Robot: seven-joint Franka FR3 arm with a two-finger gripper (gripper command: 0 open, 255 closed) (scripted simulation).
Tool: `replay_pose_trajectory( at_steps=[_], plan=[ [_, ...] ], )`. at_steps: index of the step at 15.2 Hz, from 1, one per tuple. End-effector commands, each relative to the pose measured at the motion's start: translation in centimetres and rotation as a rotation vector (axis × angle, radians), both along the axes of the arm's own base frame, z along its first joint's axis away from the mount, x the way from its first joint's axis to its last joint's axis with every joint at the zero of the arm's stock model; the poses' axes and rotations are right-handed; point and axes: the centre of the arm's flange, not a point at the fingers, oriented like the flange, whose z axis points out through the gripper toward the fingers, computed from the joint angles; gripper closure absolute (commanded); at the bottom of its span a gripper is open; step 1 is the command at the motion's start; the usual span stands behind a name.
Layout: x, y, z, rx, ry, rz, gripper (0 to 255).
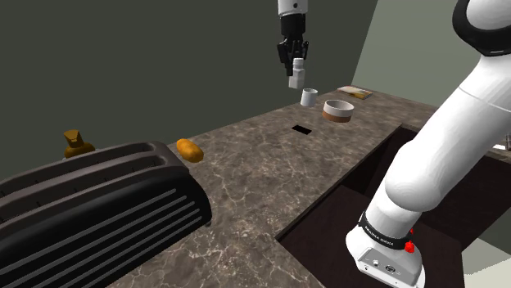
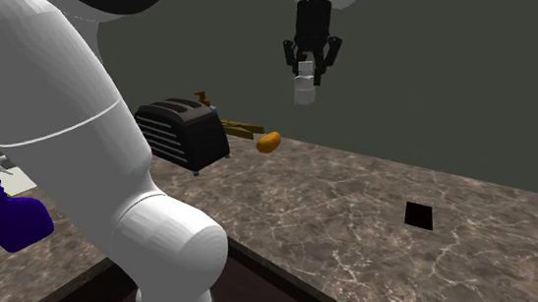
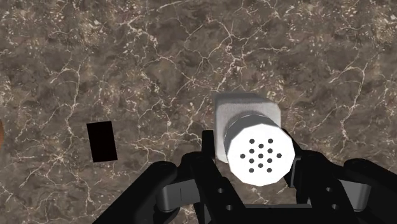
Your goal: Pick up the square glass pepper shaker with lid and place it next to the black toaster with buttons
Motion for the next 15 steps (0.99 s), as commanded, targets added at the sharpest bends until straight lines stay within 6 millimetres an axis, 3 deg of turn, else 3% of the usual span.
replay_pose_trajectory(
  at_steps=[1, 15],
  plan=[
    [-0.1, -0.1, 1.0, 0.0, 0.0, 0.0, 255],
    [-4.0, 18.0, 1.1, 0.0, 0.0, 0.0, 255]
  ],
)
